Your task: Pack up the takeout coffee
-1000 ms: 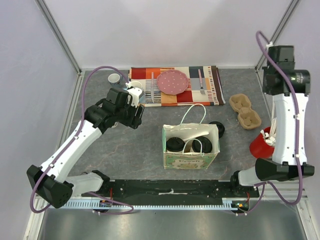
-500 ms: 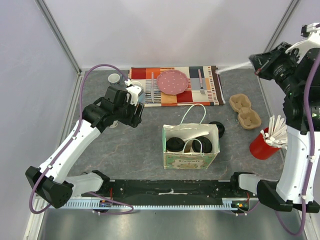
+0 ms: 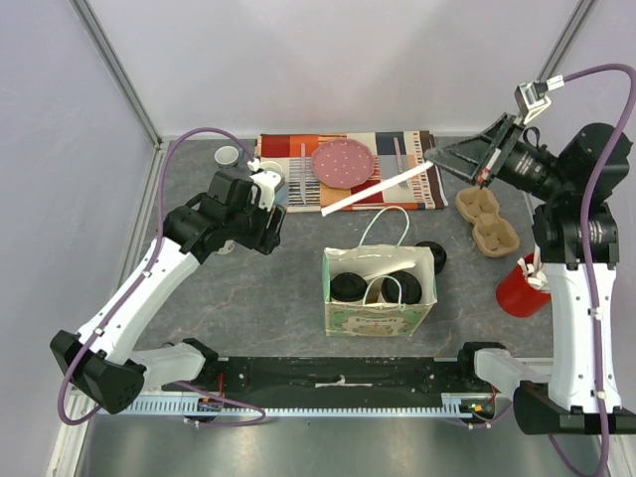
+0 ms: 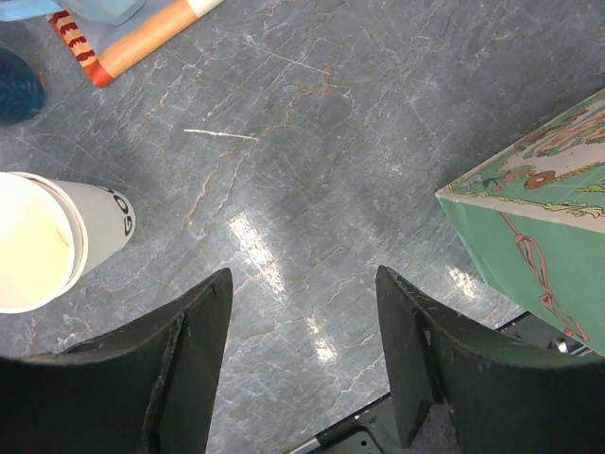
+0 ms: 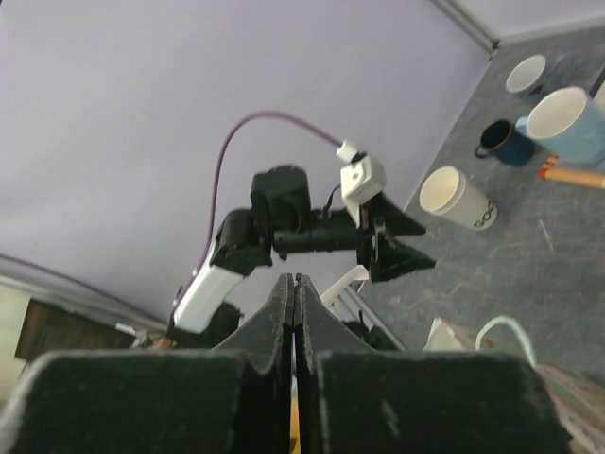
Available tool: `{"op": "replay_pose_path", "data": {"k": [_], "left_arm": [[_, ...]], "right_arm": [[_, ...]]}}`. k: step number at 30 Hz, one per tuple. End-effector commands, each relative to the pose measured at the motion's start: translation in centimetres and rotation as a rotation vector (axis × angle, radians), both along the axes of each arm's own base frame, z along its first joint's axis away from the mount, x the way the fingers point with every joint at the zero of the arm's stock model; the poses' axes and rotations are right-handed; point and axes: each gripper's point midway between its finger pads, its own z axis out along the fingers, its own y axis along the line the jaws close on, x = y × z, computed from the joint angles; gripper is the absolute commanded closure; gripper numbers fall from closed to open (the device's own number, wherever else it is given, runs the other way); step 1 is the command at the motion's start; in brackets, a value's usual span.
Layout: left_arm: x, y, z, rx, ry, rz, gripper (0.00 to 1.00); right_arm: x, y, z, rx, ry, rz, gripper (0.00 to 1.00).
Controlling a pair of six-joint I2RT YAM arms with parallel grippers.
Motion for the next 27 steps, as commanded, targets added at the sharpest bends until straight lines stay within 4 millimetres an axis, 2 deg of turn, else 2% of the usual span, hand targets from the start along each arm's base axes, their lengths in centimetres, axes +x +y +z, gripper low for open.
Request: {"op": "replay_pose_path", "data": {"k": [1,2,3,6,7,8,9,10,12,16,20,22,25,27], "left_arm": [[0.7,-0.5,1.7,-0.017,-0.044,-0.027,0.32],[0.7,-0.4,1.7,-0.016,-0.045,-0.024,0.32],[0.8,-0.4,1.7,-0.014,-0.045,-0.028,0.32],[0.8,-0.4,1.6,-0.011,-0.045,-0.026,0.32],[0.8,-0.4,1.7,-0.013,-0.047,-0.026,0.32],[0.8,-0.3,1.6,-0.01,-0.047,-0.026,0.32],[0.8,-0.3,1.6,-0.009,-0.046,-0.024,0.32],[0.8,-0.2,1.6,-0.007,-0.048,-0.02,0.32],[0.7,-0.2,1.5,-0.006,-0.046,-0.022,0.32],[0.7,-0.2,1.5,-0.002,-0.046,-0.024,0.32],[0.7,-0.1,1.4,-0.001,-0.043,-0.019,0.32],[0.8,-0.1,1.3,0.002,-0.045,-0.018,0.32],[0.7,0.0,1.2,0.005,-0.043,-0.016,0.32],[0.7,0.0,1.2,0.005,-0.043,-0.016,0.32]], "right_arm": [[-4.9,1.1,-1.0,-0.067,-0.01,0.164,1.0],[-5.0,0.9,-2.3,-0.087,0.053,0.155,1.0],[-4.9,0.8,-2.5,-0.136,0.005,0.154,1.0],[-5.2,0.7,-4.7,-0.172,0.093,0.175,1.0],[-5.0,0.5,-5.6,-0.226,0.056,0.17,1.0],[-5.6,0.2,-7.3,-0.258,0.133,0.168,1.0],[-5.0,-0.3,-8.0,-0.315,0.14,0.123,1.0],[-5.5,-0.8,-9.5,-0.379,0.158,0.125,1.0],[-5.0,-1.2,-10.6,-0.415,0.177,0.104,1.0],[-4.1,-1.4,-11.4,-0.413,0.172,0.073,1.0],[-4.5,-0.3,-12.7,-0.364,0.199,0.081,1.0],[-4.0,0.5,-11.8,-0.324,0.144,0.072,1.0],[-4.1,1.3,-11.8,-0.301,0.14,0.065,1.0],[-3.9,1.3,-12.5,-0.319,0.155,0.05,0.97]]}}
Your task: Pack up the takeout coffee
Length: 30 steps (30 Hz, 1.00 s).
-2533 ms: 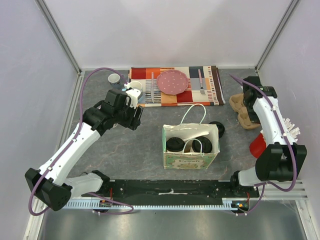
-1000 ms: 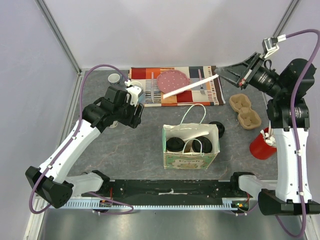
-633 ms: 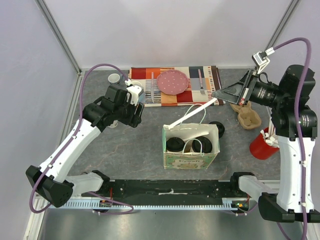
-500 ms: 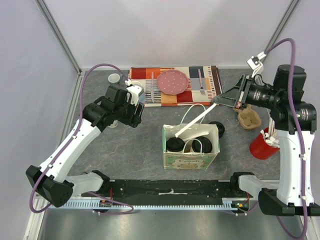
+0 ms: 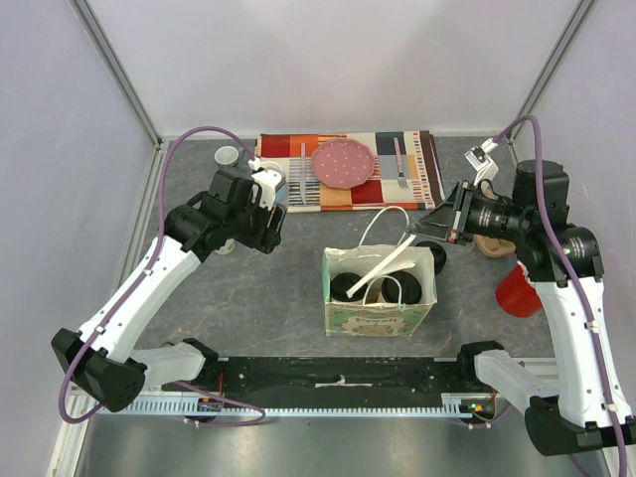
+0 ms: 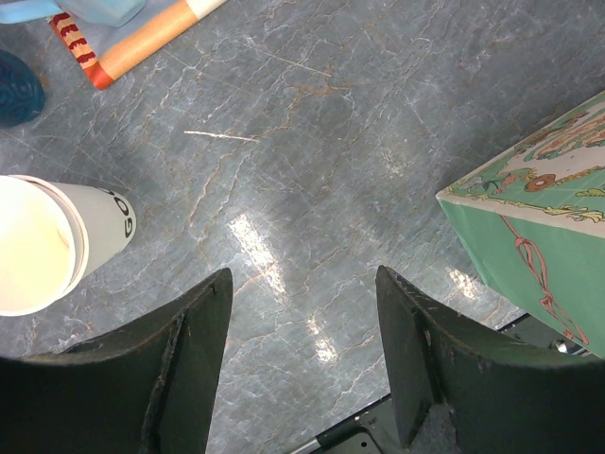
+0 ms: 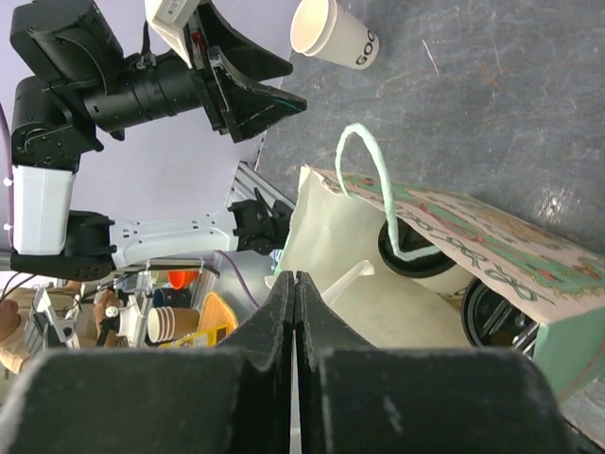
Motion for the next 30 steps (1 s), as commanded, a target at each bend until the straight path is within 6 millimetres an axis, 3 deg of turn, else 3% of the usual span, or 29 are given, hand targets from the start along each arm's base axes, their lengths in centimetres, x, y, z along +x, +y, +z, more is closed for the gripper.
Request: {"op": "replay_pose_path", "data": {"k": [1,4,5,7,8,9,11,13,16,21,25,26,27,30], "left_arm": [[0.5,0.1,1.1,0.004,-0.042,-0.016,0.32],[0.5,0.2,1.1,0.006,-0.043,-0.016,0.32],[0.6,0.1,1.1,0.006,-0.044,-0.016,0.32],[0.6,0.1,1.1,0.006,-0.045,-0.017,0.32],[0.6,0.1,1.1,0.008,-0.044,-0.018,0.32],[0.6,0.1,1.1,0.007,-0.045,-0.018,0.32],[0.7,0.1,1.1,0.007,-0.043,-0.017,0.32],[0.7,0.0,1.2,0.006,-0.046,-0.017,0.32],[0.9,0.0,1.4,0.007,-0.049,-0.015,0.32],[1.8,0.4,2.7,-0.012,-0.061,0.037,0.3],[3.2,0.8,4.6,-0.053,-0.08,0.103,0.27],[3.5,0.7,5.6,-0.067,-0.1,0.11,0.26],[4.2,1.0,6.0,-0.063,-0.125,0.137,0.23],[5.4,1.5,6.6,-0.076,-0.18,0.204,0.17]], "right_arm": [[1.2,0.5,1.4,0.015,-0.092,-0.039,0.95],[1.4,0.5,1.0,0.0,-0.079,-0.043,0.73],[1.5,0.5,1.3,-0.003,-0.084,-0.041,0.55],[1.6,0.4,1.2,-0.025,-0.081,-0.035,0.38],[1.7,0.4,1.6,-0.031,-0.093,-0.031,0.22],[1.8,0.3,1.5,-0.045,-0.09,-0.036,0.13],[2.2,0.1,2.3,-0.066,-0.122,-0.036,0.02],[3.0,0.0,2.6,-0.08,-0.127,-0.046,0.02],[4.2,-0.1,4.6,-0.085,-0.181,-0.07,0.02],[8.7,-1.2,8.4,-0.112,-0.255,-0.196,0.02],[14.1,-6.3,9.8,-0.247,-0.322,-0.498,0.02],[15.3,-8.9,10.2,-0.324,-0.353,-0.635,0.02],[16.1,-10.3,10.3,-0.396,-0.398,-0.682,0.02],[18.2,-14.3,7.2,-0.633,-0.412,-0.794,0.02]]}}
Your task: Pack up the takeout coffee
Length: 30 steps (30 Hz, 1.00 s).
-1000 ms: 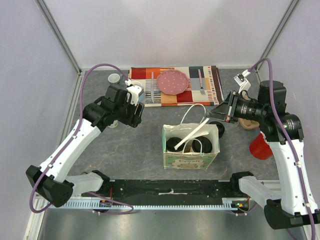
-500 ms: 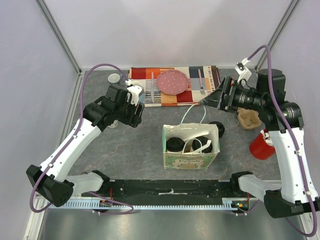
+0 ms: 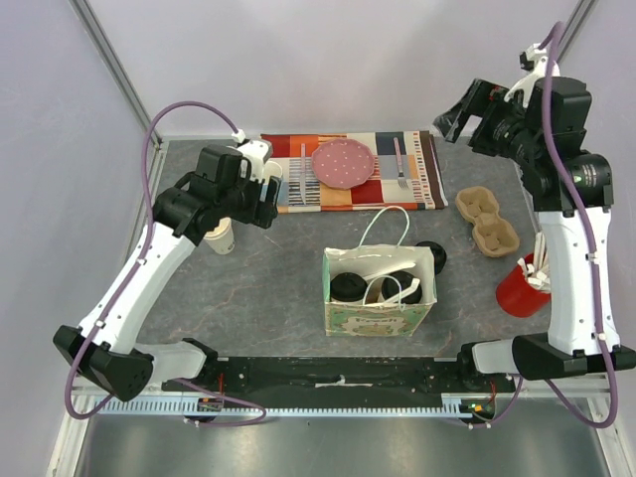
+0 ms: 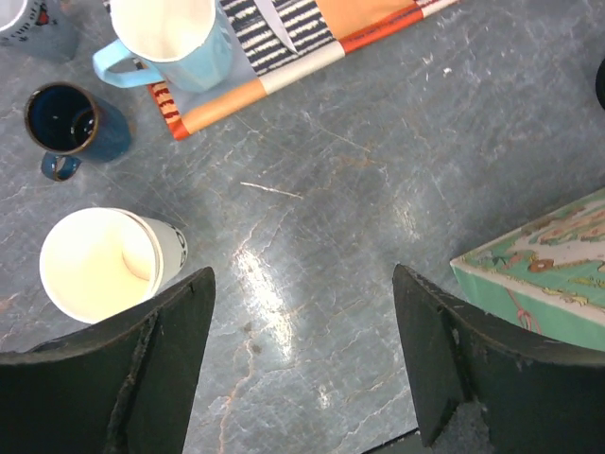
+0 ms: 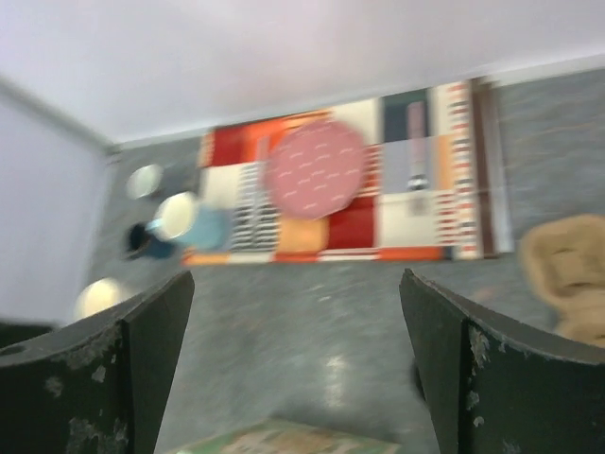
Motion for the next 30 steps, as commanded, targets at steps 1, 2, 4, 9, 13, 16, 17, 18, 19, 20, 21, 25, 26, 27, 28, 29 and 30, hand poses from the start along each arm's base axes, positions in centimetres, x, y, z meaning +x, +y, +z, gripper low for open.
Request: {"op": "replay_pose_path", "data": {"k": [1,2,4,9,13,16,17,18,19,20,21,25,26,27,28,29,30], "left_arm": [[2.0,0.6,1.6,-0.039,-0.092,0.11,0.17],[2.1,0.6,1.4,-0.04,-0.095,0.12,0.16],[2.3,0.6,0.6,-0.045,-0.091,0.134,0.15],[2.1,0.3,0.2,-0.13,-0.165,0.125,0.13],[0.2,0.3,-2.3,-0.188,-0.272,0.046,0.12],[-0.9,1.0,-4.3,-0.209,-0.305,0.059,0.13],[-0.9,1.7,-4.4,-0.203,-0.329,0.095,0.11],[-0.9,2.1,-5.1,-0.191,-0.325,0.118,0.11],[-1.1,2.6,-6.6,-0.174,-0.299,0.144,0.11],[-0.9,3.6,-7.3,-0.143,-0.3,0.194,0.11],[-0.8,4.2,-8.0,-0.122,-0.291,0.222,0.12],[-0.9,5.6,-11.0,-0.065,-0.241,0.307,0.11],[-1.0,5.6,-11.3,-0.06,-0.237,0.302,0.11],[-0.9,5.6,-11.8,-0.06,-0.247,0.293,0.11],[-0.9,5.5,-12.0,-0.06,-0.251,0.286,0.11],[-0.9,5.4,-12.2,-0.063,-0.262,0.277,0.12],[-0.8,5.3,-12.6,-0.069,-0.269,0.276,0.12]], "right_arm": [[3.2,-7.6,-4.0,-0.354,-0.015,-0.302,0.02],[3.9,-8.1,-4.2,-0.387,-0.048,-0.315,0.02],[3.2,-8.9,-8.2,-0.486,-0.029,-0.301,0.02],[1.3,-10.6,-10.4,-0.488,-0.195,-0.384,0.02],[-0.1,-10.9,-16.2,-0.476,-0.092,-0.347,0.02],[-1.0,-10.7,-19.0,-0.477,-0.066,-0.318,0.02],[-1.0,-10.7,-19.7,-0.479,-0.064,-0.319,0.02],[-1.6,-10.7,-21.4,-0.48,-0.042,-0.311,0.02],[-1.7,-10.5,-22.2,-0.479,-0.036,-0.296,0.02],[-1.8,-10.4,-22.7,-0.471,-0.042,-0.294,0.02],[-2.3,-10.3,-24.1,-0.468,-0.026,-0.288,0.02],[-3.1,-10.2,-26.1,-0.451,-0.03,-0.29,0.02],[-3.4,-10.3,-26.2,-0.448,-0.039,-0.294,0.02],[-3.8,-10.2,-27.5,-0.45,-0.017,-0.287,0.02],[-4.0,-10.1,-27.9,-0.449,-0.014,-0.282,0.02],[-4.3,-10.2,-28.3,-0.451,-0.012,-0.28,0.02],[-4.6,-10.3,-29.3,-0.455,0.004,-0.281,0.02]]}}
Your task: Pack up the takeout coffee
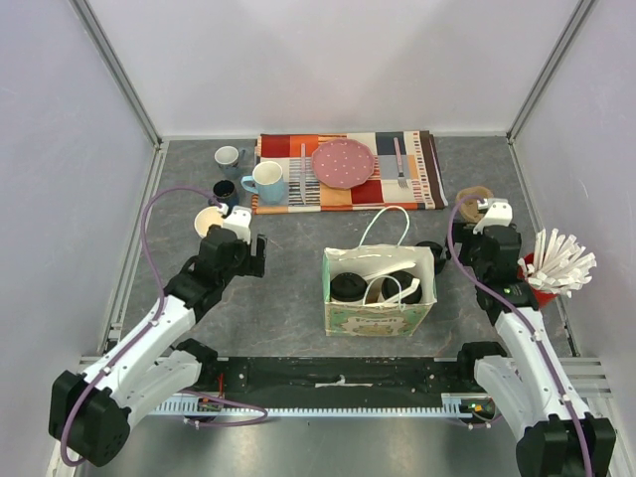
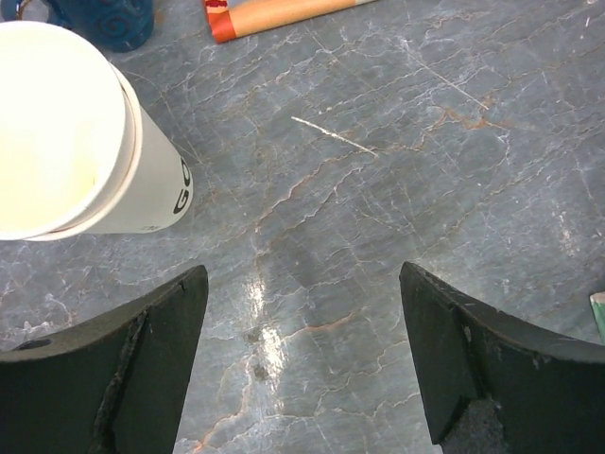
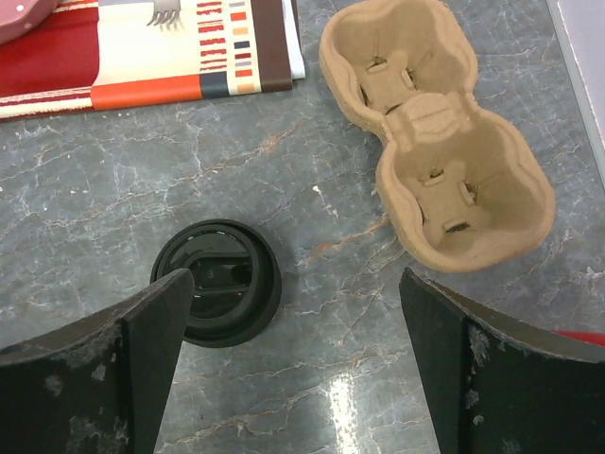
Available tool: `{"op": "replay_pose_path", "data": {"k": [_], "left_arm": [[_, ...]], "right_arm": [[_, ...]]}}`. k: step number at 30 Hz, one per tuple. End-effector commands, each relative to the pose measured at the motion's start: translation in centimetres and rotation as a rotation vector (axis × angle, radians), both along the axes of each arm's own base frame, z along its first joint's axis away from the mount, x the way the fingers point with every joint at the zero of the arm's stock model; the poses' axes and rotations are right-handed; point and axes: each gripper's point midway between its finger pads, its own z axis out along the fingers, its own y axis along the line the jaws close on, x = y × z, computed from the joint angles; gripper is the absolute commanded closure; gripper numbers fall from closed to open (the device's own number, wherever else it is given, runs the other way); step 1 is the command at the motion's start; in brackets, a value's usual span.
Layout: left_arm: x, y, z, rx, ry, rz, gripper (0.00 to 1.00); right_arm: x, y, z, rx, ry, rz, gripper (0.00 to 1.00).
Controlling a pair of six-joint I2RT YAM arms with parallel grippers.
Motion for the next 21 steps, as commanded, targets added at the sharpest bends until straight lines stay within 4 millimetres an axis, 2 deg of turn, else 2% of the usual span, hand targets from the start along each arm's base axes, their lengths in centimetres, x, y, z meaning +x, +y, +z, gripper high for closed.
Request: {"op": "replay_pose_path", "data": {"k": [1,3,7,21], "left_arm": [[1.6,0.0,0.7,-0.047,-0.106,0.047,0.12],[1.2,-0.3,-0.4,-0.057,-0.086,0.029,0.12],[1.1,-0.9,-0.2,-0.089,-0.081,0.014,0.13],[1.6,-0.5,-0.2,-0.08,-0.098,0.038,0.16]], "right_arm": [[0.3,0.1,0.5,0.019,-0.088,0.001,0.02],[0.0,0.0,-0.2,0.021,-0.086,-0.01,0.02],[-0.1,0.0,-0.9,0.041,-0.091,-0.02,0.02],[0.4,-0.2,-1.0,0.047,-0.117,-0.038,0.02]]}}
